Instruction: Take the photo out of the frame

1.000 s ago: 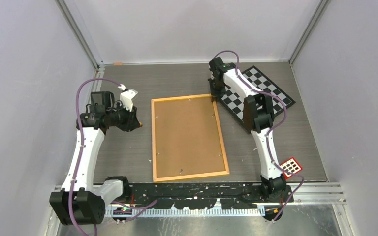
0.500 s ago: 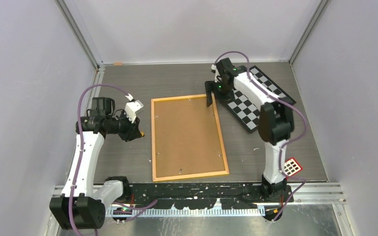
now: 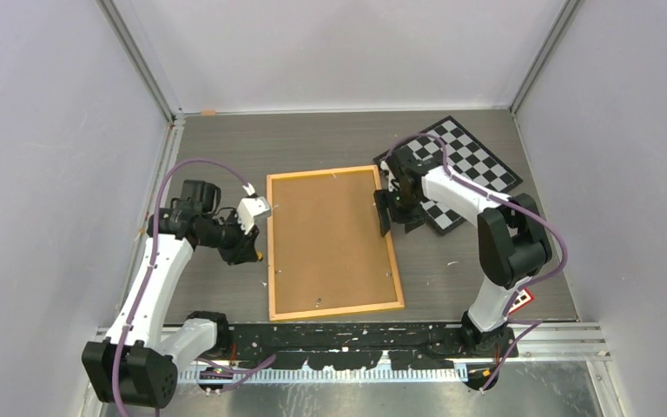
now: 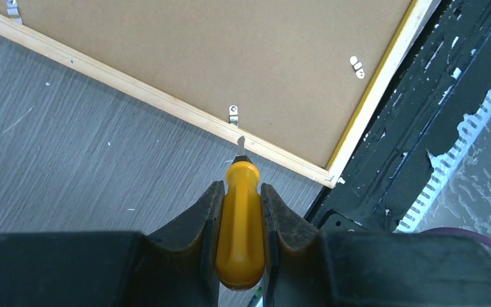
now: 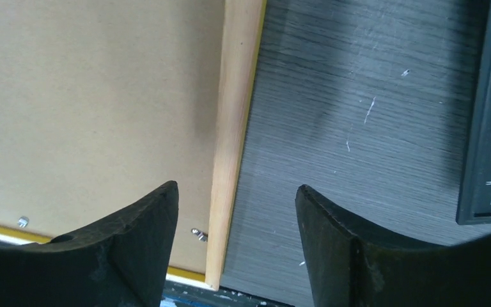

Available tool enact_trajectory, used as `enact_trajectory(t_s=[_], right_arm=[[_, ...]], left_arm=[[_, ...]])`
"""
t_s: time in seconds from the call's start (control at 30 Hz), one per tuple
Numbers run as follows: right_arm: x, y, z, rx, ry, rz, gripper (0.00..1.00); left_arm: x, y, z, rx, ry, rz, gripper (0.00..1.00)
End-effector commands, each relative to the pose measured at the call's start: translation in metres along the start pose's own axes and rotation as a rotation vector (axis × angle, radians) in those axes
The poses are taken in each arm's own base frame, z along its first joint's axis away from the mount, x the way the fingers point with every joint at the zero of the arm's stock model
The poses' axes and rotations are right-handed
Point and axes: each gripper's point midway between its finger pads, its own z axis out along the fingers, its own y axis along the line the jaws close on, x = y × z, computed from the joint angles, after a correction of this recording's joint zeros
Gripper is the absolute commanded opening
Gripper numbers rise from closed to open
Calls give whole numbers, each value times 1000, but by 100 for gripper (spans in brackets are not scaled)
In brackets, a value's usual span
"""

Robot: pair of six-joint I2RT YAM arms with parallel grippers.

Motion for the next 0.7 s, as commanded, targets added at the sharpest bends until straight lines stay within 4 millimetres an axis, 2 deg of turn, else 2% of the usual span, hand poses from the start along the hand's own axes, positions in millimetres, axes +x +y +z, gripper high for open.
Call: enact_trajectory(t_s=[0.0,0.17,0.27,0.4,0.47,0.53,0.57,0.6,0.67], right_arm=[[-9,-4,14,65,-87,19,69],[1,-2,34,94,-50,32,59],[-4,-1,41,105,-48,57,52],[-14,-6,57,144,-45,82,38],[-21,-5,63,146,-51,99,30],[-32,-5,68,151,-61,126,16],[-38,-4,70,152,-66,136,6],[-47,-5,72,157,-75,150,1],[-65,-8,75,156,-92,188,1]], left_arm=[[-11,15,-2,-54,-8,-12,0],[-16,20,0,-72,-24,-54,0],[-17,24,2,-86,-17,-48,0],[-22,33,7,-99,-26,-45,0],[-26,38,10,-102,-27,-39,0],[-29,43,11,-115,-22,-31,0],[-30,46,11,-123,-20,-27,0],[-31,50,11,-136,-17,-19,0],[-31,54,13,-152,-3,-8,0]])
